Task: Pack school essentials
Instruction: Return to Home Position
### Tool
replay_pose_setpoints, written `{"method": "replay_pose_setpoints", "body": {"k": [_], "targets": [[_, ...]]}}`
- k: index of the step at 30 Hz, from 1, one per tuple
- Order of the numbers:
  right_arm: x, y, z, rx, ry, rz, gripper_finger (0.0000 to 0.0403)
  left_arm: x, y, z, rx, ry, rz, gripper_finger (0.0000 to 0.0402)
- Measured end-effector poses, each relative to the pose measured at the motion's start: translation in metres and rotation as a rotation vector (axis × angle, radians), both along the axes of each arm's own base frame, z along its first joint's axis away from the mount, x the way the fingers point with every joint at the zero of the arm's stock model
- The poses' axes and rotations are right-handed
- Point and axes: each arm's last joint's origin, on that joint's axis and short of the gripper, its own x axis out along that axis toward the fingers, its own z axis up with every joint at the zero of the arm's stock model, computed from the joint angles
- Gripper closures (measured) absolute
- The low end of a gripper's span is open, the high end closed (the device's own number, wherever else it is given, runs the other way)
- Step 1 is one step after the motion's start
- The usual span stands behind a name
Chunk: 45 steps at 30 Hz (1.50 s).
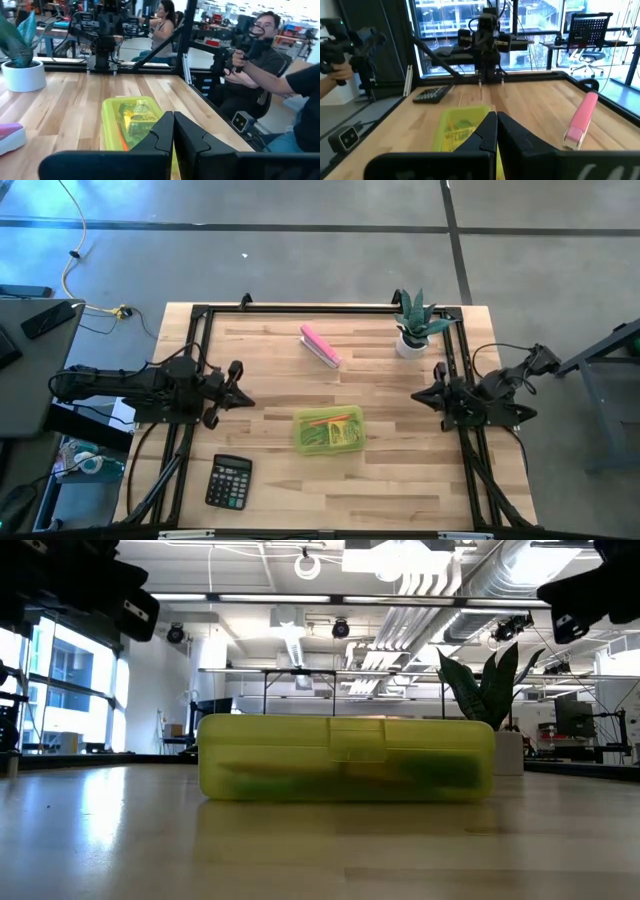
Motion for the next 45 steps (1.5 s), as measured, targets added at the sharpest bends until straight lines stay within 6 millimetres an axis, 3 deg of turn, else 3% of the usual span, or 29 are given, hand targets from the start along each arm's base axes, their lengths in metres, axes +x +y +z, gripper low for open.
{"method": "replay_pose_setpoints", "body": {"k": [13,20,45], "targets": [[0.005,0.004,-0.022,0.030,0.056,0.027,0.0403,0.001,0.001,0.004,-0.031,-0.046,0.049,0.0401],[0.005,0.004,-0.022,0.028,0.056,0.033,0.0403,-0.001,0.001,-0.029,-0.101,-0.080,0.053,0.0401],[0.005,0.001,-0.022,-0.038,0.055,-0.076,0.0403,-0.013,0.001,-0.018,-0.126,-0.173,0.091,0.0401]]}}
